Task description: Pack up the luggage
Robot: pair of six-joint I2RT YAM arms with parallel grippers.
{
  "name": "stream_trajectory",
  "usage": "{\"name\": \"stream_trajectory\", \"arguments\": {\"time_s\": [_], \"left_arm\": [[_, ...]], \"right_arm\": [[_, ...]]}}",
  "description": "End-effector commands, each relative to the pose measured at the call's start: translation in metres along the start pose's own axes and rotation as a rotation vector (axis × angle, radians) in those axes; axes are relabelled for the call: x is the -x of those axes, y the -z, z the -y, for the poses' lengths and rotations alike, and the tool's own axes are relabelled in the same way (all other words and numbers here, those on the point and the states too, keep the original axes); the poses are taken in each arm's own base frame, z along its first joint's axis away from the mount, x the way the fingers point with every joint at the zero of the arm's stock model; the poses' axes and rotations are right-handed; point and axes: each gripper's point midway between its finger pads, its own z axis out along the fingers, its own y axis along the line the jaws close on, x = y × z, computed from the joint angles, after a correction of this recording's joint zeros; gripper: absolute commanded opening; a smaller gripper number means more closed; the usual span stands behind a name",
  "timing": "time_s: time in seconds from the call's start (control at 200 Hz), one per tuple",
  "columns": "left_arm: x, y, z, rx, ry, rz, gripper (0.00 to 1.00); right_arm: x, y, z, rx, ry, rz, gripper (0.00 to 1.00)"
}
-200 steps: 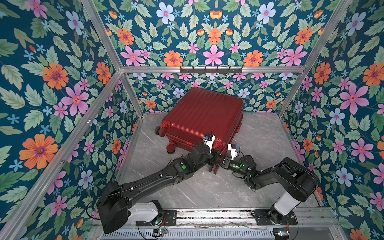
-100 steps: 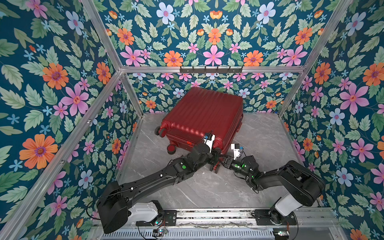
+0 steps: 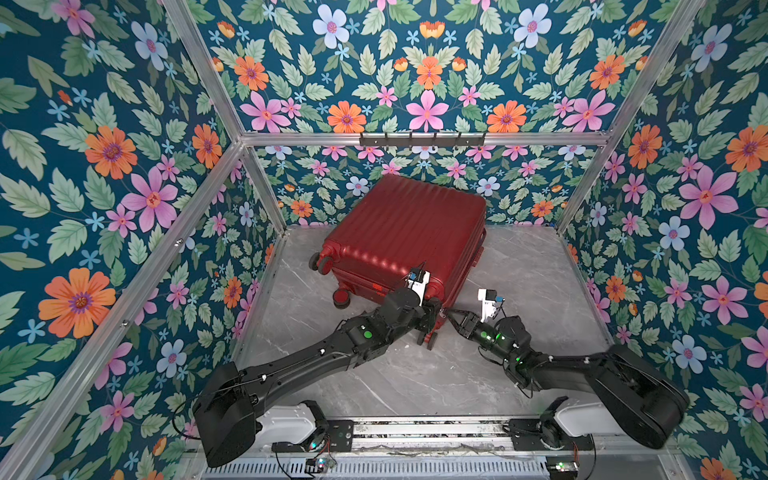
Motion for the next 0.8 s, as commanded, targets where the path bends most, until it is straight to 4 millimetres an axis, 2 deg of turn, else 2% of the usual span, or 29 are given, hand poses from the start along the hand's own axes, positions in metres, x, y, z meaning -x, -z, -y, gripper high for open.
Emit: {"name": "stream_trajectory", "arguments": {"time_s": [0.0,0.1,0.27,0.465,0.645,0.795], "left_arm": [[0.041,0.008,0.01,-0.034,0.024,0.164,0.0],[0.042,0.008,0.012,-0.044,0.022,0.169,0.0],[0.043,0.008,0.014,-0.062,0.021,0.178,0.0],[0.043,0.007,0.018,-0.082,0.024,0.175,0.0],[0.044,0.007,0.018,-0.091,0.029,0.175,0.0],[0.045,0.006,0.02,-0.099,0.03,0.173,0.0]], "right_arm": [[0.0,0.009,0.022,-0.191,0.126,-0.03,0.39],[0.0,0.018,0.018,-0.277,0.263,-0.058,0.5],[-0.005,0.021,0.019,-0.361,0.406,-0.086,0.51],[-0.021,0.007,0.02,-0.386,0.505,-0.107,0.53],[-0.023,-0.005,0.014,-0.37,0.532,-0.07,0.62],[-0.025,-0.016,0.009,-0.358,0.558,-0.069,0.64]]}}
